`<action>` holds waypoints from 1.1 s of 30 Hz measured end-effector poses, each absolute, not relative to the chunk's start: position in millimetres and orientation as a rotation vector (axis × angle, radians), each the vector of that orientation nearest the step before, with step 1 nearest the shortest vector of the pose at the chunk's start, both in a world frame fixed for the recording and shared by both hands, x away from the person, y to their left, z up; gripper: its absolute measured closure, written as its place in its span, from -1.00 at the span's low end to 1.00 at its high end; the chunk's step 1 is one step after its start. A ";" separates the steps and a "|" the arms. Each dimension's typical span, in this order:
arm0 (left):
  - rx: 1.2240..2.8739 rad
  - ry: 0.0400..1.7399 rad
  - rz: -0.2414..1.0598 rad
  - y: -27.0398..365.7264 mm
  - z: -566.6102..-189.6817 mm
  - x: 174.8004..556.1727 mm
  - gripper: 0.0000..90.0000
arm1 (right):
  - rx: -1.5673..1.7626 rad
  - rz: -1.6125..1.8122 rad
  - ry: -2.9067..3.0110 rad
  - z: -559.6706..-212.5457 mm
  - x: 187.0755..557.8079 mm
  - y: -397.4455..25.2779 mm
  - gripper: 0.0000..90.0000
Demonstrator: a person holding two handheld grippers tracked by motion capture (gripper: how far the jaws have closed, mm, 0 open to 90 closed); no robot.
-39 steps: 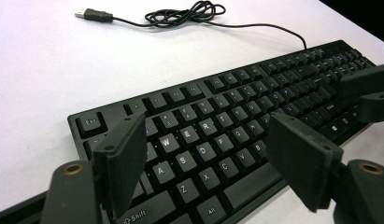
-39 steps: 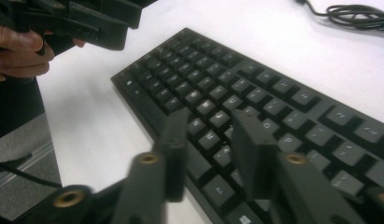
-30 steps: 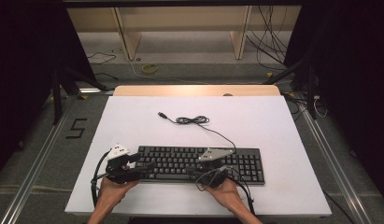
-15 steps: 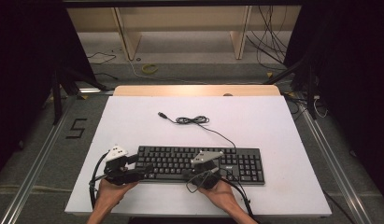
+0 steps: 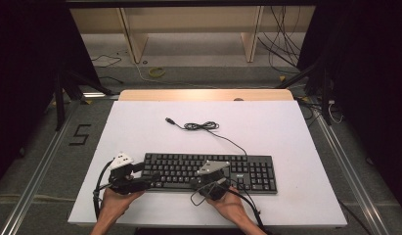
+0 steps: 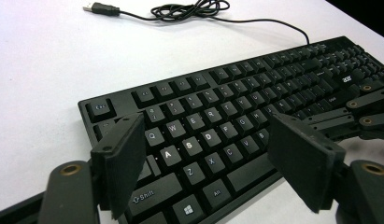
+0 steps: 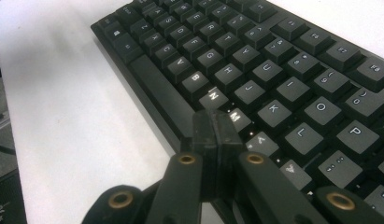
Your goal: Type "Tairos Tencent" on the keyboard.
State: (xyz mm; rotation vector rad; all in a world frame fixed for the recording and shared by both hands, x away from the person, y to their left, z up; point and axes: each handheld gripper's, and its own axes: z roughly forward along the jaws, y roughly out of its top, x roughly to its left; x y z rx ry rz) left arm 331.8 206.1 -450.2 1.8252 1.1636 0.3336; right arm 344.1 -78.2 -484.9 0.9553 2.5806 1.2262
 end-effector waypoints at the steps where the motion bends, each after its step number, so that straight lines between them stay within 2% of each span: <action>1: 1.825 1.164 0.334 206.2 -450.3 331.8 -0.39 | 0.960 1.227 2.581 -484.8 344.3 -78.3 1.00; 9: 1.823 1.171 0.332 207.0 -451.3 332.3 -0.39 | 1.003 1.297 2.547 -478.6 347.4 -85.1 1.00; 20: 1.832 1.180 0.334 207.8 -452.0 332.8 -0.35 | 1.052 1.384 2.498 -464.3 359.7 -89.5 0.72; 26: 1.839 1.203 0.346 211.1 -453.7 332.5 -0.21 | 1.064 1.416 2.495 -457.9 370.0 -83.1 0.48; 28: 1.840 1.208 0.349 213.5 -454.1 332.4 -0.15 | 1.078 1.410 2.500 -456.6 375.0 -79.8 0.32; 33: 1.853 1.212 0.350 217.3 -455.3 331.6 0.12 | 1.074 1.415 2.508 -454.9 383.5 -72.3 0.21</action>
